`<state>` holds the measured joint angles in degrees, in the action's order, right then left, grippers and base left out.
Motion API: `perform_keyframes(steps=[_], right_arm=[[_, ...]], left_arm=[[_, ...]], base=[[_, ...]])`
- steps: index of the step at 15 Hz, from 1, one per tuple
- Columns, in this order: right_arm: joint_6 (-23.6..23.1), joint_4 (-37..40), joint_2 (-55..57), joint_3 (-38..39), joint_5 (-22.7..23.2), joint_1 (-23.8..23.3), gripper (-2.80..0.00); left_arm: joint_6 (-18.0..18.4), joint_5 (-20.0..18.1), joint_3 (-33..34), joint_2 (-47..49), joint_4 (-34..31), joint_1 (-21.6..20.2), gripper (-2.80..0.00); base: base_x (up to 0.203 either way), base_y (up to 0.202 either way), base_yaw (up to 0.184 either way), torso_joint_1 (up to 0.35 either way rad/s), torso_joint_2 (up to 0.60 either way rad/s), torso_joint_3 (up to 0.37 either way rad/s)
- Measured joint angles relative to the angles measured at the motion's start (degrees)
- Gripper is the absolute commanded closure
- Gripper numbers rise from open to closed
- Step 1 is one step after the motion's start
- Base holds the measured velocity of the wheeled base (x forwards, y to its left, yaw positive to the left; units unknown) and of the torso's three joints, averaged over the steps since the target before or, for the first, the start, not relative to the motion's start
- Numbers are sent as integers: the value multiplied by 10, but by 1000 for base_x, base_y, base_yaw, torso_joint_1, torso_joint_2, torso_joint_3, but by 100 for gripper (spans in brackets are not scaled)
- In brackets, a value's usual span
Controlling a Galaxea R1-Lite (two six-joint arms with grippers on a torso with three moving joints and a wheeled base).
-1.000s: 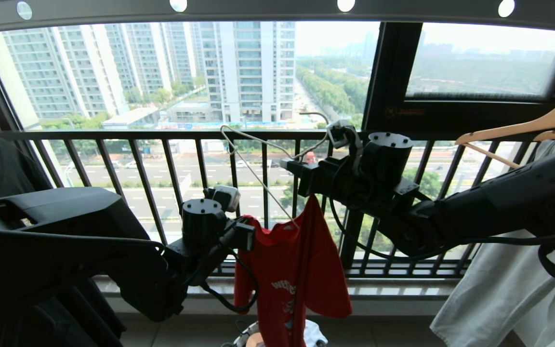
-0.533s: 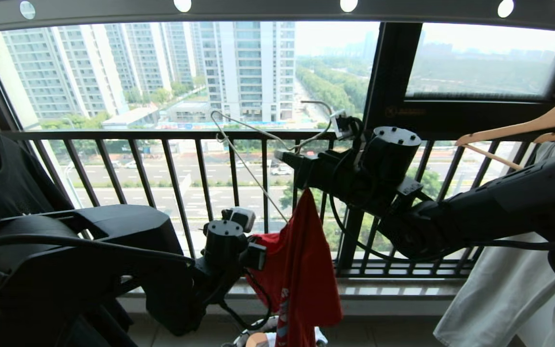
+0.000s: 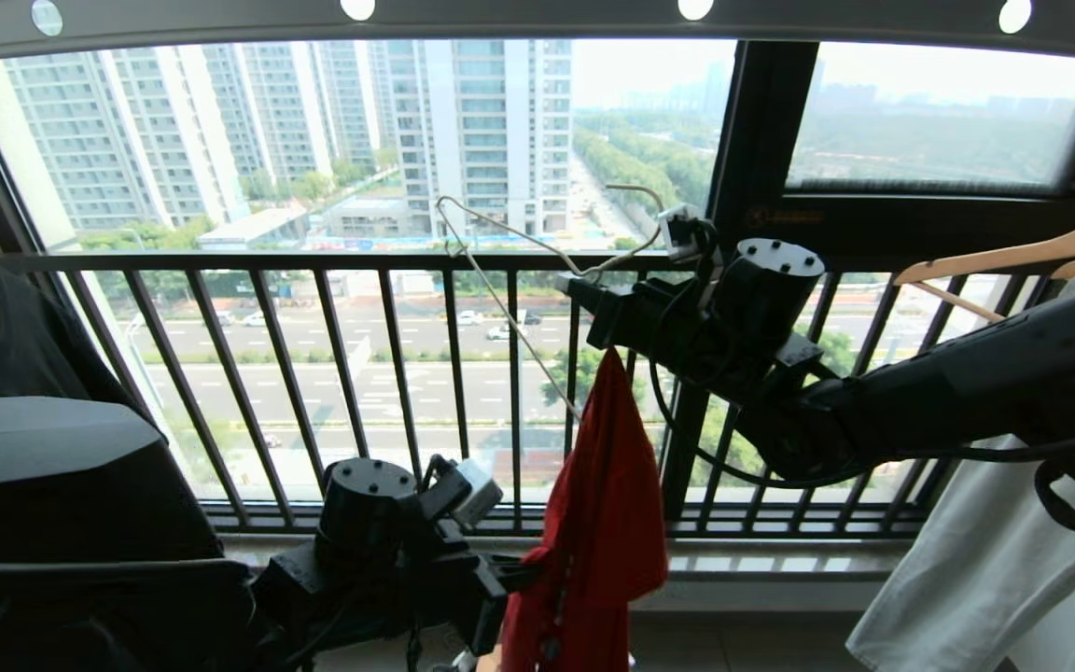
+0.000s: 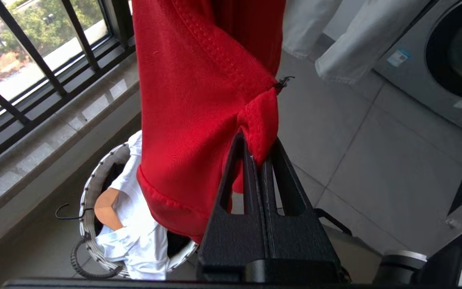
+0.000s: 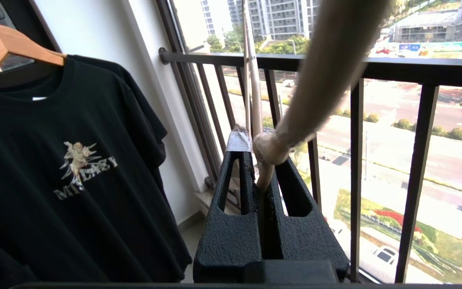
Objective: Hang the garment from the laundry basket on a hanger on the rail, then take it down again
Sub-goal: Take the clothes off the clothes rack
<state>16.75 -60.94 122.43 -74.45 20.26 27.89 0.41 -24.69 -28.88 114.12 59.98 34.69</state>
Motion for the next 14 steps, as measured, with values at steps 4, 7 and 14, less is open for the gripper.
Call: perform_keyframes(steps=[4, 7, 14], right_arm=[[-18, 20, 9, -6, 0, -14, 0], [-18, 21, 9, -8, 1, -16, 0], [-18, 23, 9, -12, 0, -17, 0]], left_arm=[[83, -90, 56, -49, -17, -1, 0], [128, -109, 77, -58, -21, -1, 0], [135, -100, 19, -43, -69, -51, 0]], base=[[0, 0, 0, 0, 0, 0], [0, 0, 0, 0, 0, 0], [0, 0, 0, 0, 0, 0]])
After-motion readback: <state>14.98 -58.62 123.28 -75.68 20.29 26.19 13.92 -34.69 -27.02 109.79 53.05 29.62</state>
